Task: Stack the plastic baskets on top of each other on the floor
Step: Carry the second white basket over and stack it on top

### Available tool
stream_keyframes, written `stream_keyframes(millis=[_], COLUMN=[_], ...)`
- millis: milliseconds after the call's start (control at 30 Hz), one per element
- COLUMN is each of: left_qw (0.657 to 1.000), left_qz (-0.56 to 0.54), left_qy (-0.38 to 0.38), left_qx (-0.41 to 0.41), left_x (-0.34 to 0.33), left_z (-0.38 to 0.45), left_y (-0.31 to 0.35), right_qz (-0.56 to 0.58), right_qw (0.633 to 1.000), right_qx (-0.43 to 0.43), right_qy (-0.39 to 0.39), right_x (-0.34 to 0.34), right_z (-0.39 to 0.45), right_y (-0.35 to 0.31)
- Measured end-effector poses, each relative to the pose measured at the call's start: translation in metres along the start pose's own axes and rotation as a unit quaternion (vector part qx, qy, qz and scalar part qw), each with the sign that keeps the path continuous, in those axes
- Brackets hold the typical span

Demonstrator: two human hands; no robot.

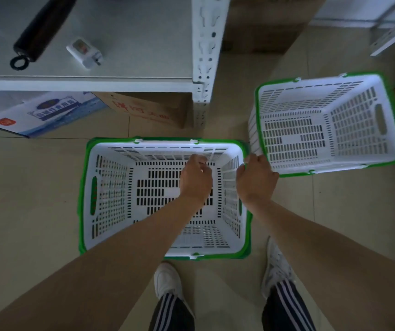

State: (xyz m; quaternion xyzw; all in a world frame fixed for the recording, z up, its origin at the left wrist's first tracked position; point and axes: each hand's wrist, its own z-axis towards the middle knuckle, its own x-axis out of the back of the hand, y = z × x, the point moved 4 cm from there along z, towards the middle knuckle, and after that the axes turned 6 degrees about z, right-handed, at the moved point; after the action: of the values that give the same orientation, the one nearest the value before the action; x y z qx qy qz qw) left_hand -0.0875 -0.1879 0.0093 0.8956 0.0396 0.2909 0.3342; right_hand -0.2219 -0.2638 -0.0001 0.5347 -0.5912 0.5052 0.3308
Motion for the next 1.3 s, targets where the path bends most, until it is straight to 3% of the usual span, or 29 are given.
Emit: stream_keyframes(millis=[300, 700, 1067, 1167, 1300], left_qw=[0.999, 0.998, 0.970, 0.956, 0.952], left_qz=[-0.041, 0.042, 0.081, 0.104, 0.087], left_qy=[0.013, 0.041, 0.173, 0.211, 0.217], left_qx=[0.021, 0.019, 0.147, 0.175, 0.198], left_x=[-0.105, -0.206, -0.248, -0.247, -0.246], left_z=[0.012, 0.034, 0.076, 0.086, 0.100], left_y=[0.077, 0.156, 0.153, 0.147, 0.130], right_qz=[0.024, 0.000, -0.009, 0.006, 0.050], right_qw=[0.999, 0.998, 0.998, 0.995, 0.982], right_qx=[-0.006, -0.044, -0.049, -0.097, -0.176], right_qy=[-0.041, -0.041, -0.032, -0.005, -0.036], right_x=[0.033, 0.071, 0.099, 0.112, 0.109], right_z=[0.063, 0.164, 0.257, 0.280, 0.306], right_y=[0.105, 0.219, 0.293, 0.318, 0.345])
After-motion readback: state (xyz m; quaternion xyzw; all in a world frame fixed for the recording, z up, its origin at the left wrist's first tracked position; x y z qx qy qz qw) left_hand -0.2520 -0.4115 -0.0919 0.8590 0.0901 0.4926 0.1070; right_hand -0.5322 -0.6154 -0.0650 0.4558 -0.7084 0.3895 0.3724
